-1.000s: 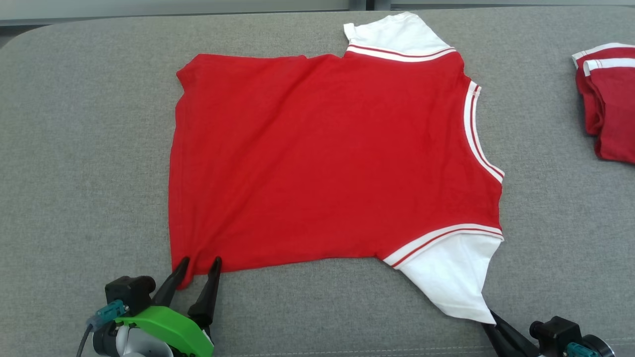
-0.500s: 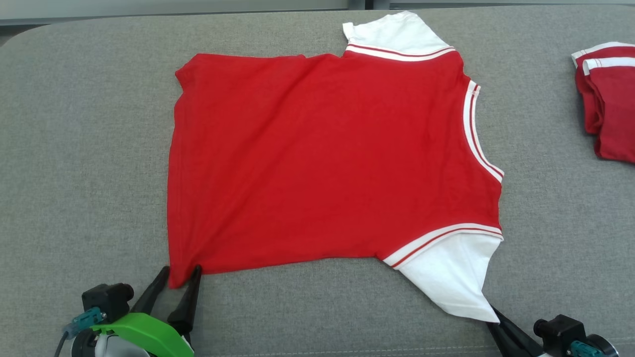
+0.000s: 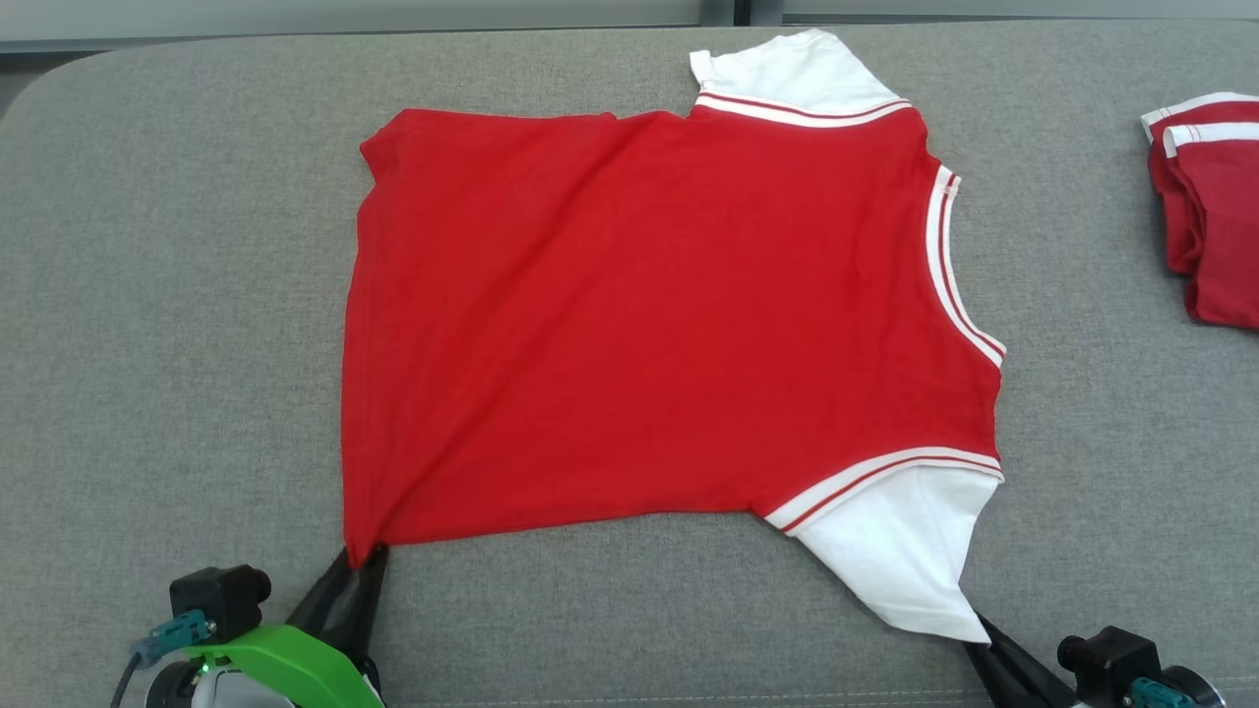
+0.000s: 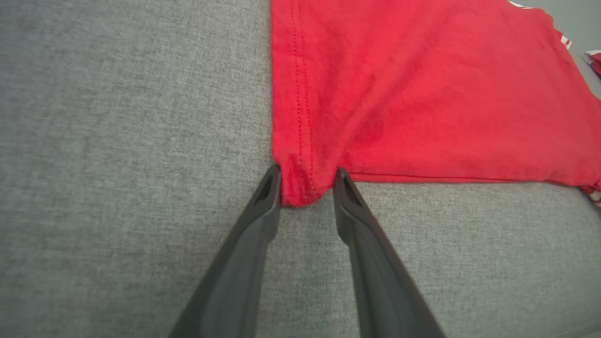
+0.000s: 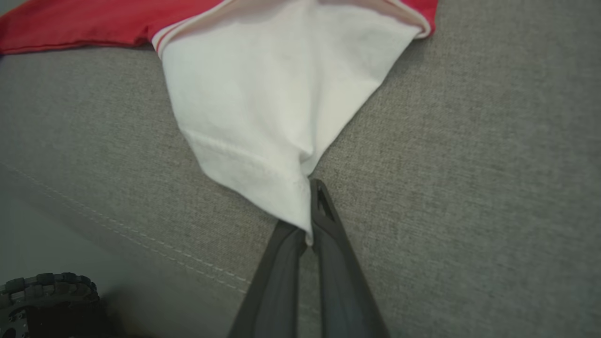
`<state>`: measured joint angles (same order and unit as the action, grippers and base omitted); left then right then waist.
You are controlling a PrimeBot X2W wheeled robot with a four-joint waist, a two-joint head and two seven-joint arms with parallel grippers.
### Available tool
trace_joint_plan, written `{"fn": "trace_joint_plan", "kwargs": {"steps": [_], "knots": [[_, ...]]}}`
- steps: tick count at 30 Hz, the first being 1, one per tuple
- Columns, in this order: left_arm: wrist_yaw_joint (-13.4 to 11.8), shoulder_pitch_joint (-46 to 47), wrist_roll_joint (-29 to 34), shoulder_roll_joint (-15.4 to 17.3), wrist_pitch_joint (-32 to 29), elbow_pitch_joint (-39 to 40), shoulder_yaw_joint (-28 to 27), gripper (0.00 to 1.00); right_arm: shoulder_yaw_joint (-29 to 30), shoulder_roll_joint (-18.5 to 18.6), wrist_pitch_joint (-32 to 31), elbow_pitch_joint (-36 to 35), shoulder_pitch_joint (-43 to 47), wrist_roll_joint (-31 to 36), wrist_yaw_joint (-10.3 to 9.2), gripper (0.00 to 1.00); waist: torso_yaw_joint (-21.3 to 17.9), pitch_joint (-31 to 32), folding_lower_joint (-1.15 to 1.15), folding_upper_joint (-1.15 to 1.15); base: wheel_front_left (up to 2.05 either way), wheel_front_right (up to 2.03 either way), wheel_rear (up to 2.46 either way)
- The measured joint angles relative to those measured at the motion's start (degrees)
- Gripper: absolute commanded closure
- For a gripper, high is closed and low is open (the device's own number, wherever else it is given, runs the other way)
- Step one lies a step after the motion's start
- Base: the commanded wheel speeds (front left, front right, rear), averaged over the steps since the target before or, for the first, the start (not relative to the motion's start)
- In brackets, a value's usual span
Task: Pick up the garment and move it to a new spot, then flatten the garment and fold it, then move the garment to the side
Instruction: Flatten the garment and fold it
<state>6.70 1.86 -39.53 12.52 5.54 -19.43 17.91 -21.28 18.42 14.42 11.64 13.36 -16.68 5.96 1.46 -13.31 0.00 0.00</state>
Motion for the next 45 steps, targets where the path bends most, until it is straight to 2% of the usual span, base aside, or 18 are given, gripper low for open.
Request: {"fn": "trace_joint_plan", "kwargs": {"steps": [2, 11, 15, 21, 32, 38, 45], "knots": [[0.01, -0.22, -0.13, 0.0, -0.62, 0.24, 0.58, 1.0, -0.13, -0.01, 0.0, 0.11, 0.0, 0.0, 0.0, 1.0, 0.0, 0.04, 0.0, 0.0, 0.0, 0.0, 0.0], [0.02, -0.55, -2.08, 1.57, -2.6, 2.48, -0.04, 1.0, -0.47, 0.46, 0.0, 0.11, -0.04, -0.01, 0.1, 1.0, -0.22, 0.45, 0.0, 0.0, 0.0, 0.0, 0.0], [0.09, -0.86, -3.36, 3.44, -5.24, 5.01, -1.07, 1.0, -1.24, 2.64, -0.19, -1.44, -0.71, 0.27, 0.55, 1.0, -1.06, 0.85, 0.0, 0.0, 0.0, 0.0, 0.0], [0.11, -2.7, -5.24, 6.62, -9.75, 9.04, -0.99, 1.0, -3.68, 5.38, -3.82, -5.09, -0.89, -0.32, 0.74, 1.0, -2.56, 1.53, 0.0, 0.0, 0.0, 0.0, 0.0], [-0.24, -8.67, -9.21, 9.39, -15.53, 15.26, -2.41, 1.0, -7.01, 8.95, -11.24, -10.65, 6.14, -8.12, 1.1, 1.0, -4.36, 1.54, 0.0, 0.0, 0.0, 0.0, 0.0], [-0.75, -10.21, -10.34, 11.52, -19.06, 20.61, -2.78, 1.0, -3.75, 10.84, -12.04, -16.52, 4.35, -10.94, 1.1, 1.0, -5.16, 0.76, 0.0, 0.0, 0.0, 0.0, 0.0], [-1.22, -10.15, -12.48, 16.1, -24.62, 27.99, -4.04, 1.0, -2.37, 12.49, -15.11, -22.13, 0.08, -15.04, 1.1, 1.0, -4.89, -0.77, 0.0, 0.0, 0.0, 0.0, 0.0]]}}
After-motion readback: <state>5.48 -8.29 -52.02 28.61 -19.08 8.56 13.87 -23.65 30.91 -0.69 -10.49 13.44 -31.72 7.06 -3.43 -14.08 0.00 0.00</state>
